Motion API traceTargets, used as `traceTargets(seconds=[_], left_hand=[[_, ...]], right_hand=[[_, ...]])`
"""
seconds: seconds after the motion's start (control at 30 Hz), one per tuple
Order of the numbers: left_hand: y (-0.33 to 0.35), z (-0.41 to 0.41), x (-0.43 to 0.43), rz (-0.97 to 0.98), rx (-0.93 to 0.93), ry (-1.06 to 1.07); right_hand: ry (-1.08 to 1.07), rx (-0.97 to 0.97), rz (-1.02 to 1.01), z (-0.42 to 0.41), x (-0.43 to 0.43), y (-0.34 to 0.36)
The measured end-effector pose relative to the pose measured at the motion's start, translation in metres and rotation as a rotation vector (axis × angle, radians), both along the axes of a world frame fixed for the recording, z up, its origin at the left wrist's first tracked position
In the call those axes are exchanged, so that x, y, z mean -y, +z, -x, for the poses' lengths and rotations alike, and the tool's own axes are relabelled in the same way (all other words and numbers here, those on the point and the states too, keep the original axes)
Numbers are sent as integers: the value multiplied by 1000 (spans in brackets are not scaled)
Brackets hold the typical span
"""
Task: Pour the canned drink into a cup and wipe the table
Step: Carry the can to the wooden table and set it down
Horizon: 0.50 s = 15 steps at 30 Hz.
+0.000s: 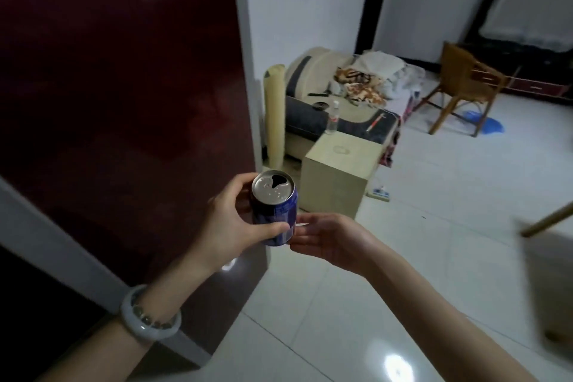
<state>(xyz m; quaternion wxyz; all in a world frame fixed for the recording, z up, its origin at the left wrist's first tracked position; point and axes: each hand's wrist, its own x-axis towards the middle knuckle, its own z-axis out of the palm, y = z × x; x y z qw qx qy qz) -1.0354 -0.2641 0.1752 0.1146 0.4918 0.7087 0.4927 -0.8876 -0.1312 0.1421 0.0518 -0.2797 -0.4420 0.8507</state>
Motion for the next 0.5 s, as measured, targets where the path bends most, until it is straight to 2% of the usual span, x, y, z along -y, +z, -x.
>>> traceTargets(seconds=[0.5], left_hand=[[-13, -251, -196, 20, 100, -406]], right_hand=[[-367, 90, -45, -291, -129, 2]])
